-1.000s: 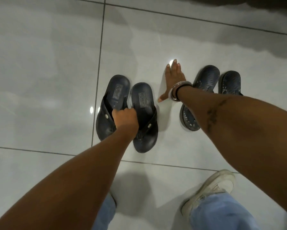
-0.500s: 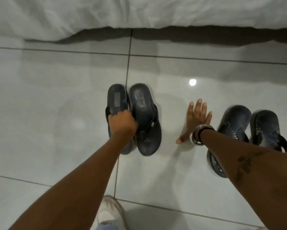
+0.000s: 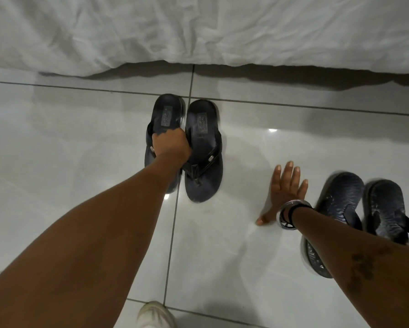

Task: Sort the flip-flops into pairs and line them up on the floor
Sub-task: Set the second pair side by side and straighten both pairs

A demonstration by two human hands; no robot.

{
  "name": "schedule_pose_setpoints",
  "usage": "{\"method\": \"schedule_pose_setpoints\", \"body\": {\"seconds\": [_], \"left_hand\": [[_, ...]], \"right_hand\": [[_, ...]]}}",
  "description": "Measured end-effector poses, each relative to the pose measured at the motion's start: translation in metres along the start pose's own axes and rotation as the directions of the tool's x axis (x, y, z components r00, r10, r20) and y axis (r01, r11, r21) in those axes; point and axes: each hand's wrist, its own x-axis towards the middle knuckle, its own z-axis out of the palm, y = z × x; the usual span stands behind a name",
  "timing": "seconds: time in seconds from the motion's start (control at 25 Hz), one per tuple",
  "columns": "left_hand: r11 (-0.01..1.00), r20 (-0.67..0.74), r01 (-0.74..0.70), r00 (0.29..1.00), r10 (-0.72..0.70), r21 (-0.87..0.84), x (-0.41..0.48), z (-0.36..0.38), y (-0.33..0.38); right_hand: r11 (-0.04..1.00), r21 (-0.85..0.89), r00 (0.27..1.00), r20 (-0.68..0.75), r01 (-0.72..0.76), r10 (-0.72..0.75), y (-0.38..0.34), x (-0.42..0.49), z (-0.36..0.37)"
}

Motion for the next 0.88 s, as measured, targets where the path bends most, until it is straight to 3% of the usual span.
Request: {"method": "schedule_pose_setpoints", "body": {"seconds": [0.48, 0.6, 0.68, 0.76, 0.84, 0.88], "left_hand": [[0.990, 0.014, -0.022, 1.000, 0.020, 0.142, -0.026, -0.004, 0.011], [0.972, -0.177, -0.074, 0.977, 0.115, 0.222, -0.047, -0.006, 0.032], [0.961, -0.285, -0.236, 0.920, 0.269, 0.145, -0.064, 0.003, 0.066], [0.914, -0.181, -0.403, 0.897, 0.404, 0.045, -0.085, 0.024, 0.113], [0.901, 0.075, -0.434, 0.899, 0.432, 0.009, -0.104, 0.055, 0.151], [0.907, 0.199, -0.420, 0.891, 0.408, 0.023, -0.113, 0.071, 0.165]], "right_hand": [[0.999, -0.010, 0.995, -0.095, 0.040, -0.040, 0.010, 0.000, 0.008], [0.999, -0.030, 0.993, -0.107, 0.039, -0.042, 0.009, -0.009, 0.008], [0.998, -0.044, 0.993, -0.104, 0.052, -0.056, 0.007, -0.013, 0.003], [0.991, -0.042, 0.983, -0.127, 0.128, -0.132, 0.025, -0.021, -0.013], [0.991, 0.010, 0.936, -0.328, 0.136, -0.125, 0.069, -0.036, -0.023], [0.995, 0.068, 0.883, -0.468, 0.075, -0.035, 0.099, -0.045, -0.022]]}}
